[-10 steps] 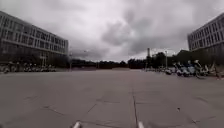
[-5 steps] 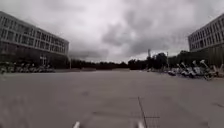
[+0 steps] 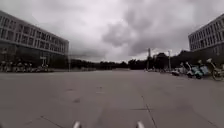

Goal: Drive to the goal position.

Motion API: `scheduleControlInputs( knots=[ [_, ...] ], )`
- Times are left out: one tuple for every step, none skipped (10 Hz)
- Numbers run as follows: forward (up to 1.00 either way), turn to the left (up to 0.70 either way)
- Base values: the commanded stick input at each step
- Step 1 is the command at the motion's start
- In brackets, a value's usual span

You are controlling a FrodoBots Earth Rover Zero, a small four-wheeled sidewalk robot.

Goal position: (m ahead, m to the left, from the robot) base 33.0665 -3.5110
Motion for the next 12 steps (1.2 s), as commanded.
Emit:
scheduleControlInputs(
  knots=[
    [1.0, 0.19],
    [1.0, 0.4],
    [1.0, 0.39],
    [1.0, 0.29],
    [1.0, 0.02],
    [1.0, 0.0],
    [1.0, 0.0],
    [1.0, 0.0],
    [1.0, 0.0],
    [1.0, 0.0],
    [1.0, 0.0],
    [1.0, 0.0]
  ],
)
